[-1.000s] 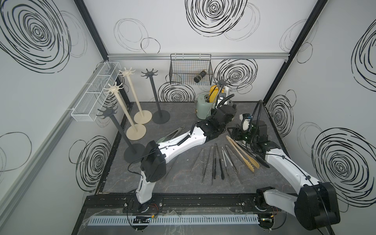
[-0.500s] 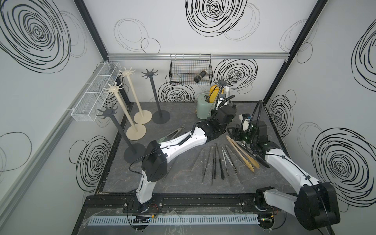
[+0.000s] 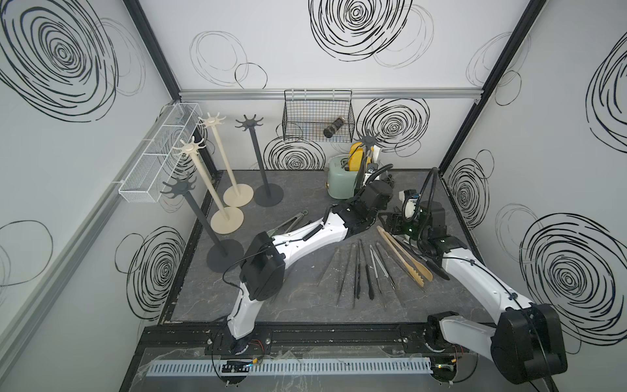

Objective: Hang food tongs on kitchen utensil racks
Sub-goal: Hang the food tongs on the rack.

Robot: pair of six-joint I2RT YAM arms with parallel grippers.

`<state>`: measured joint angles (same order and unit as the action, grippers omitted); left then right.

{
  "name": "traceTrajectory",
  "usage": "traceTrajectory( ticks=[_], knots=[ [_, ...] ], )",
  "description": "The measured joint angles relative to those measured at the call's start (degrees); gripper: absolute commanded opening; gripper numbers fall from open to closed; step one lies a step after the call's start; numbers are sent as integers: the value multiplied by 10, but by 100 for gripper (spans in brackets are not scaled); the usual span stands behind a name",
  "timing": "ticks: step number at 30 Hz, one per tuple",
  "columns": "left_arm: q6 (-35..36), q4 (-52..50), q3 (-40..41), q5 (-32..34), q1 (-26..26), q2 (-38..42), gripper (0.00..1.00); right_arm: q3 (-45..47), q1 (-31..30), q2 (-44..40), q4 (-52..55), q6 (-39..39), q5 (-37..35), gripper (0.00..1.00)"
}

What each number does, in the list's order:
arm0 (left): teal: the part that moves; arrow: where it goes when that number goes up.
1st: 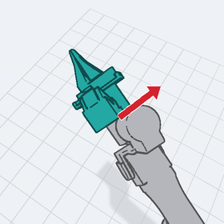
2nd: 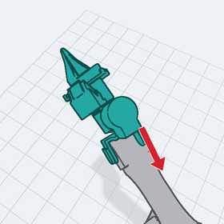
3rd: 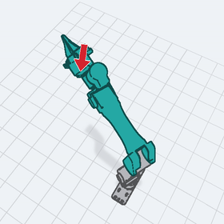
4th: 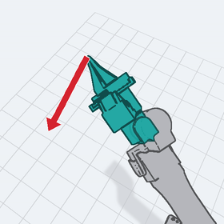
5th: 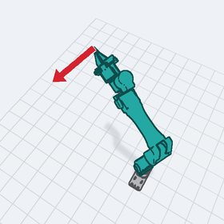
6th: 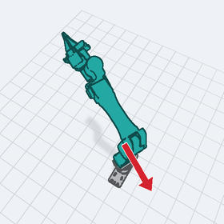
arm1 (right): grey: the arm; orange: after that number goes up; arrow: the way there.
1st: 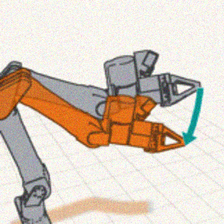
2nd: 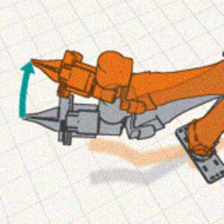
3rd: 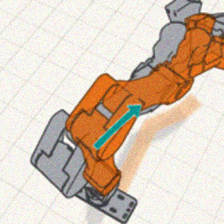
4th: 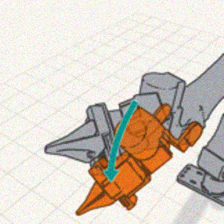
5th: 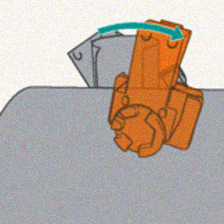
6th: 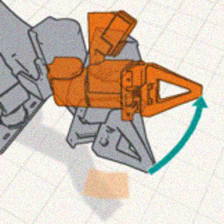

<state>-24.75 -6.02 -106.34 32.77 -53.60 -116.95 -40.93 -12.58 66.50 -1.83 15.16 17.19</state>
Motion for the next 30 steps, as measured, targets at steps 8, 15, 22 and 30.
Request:
traceTrajectory(
  ticks=[8,15,22,30],
  knots=[
    [-2,0,4,-6,1,0,21,4,1,0,-1,1,0,70],
    [-6,7,39,-10,8,1,20,4,3,0,-1,1,0,70],
    [-8,10,68,-12,12,6,20,4,3,0,-1,1,0,70],
    [-10,26,104,-22,12,49,19,4,3,0,-1,0,0,70]
  ],
)
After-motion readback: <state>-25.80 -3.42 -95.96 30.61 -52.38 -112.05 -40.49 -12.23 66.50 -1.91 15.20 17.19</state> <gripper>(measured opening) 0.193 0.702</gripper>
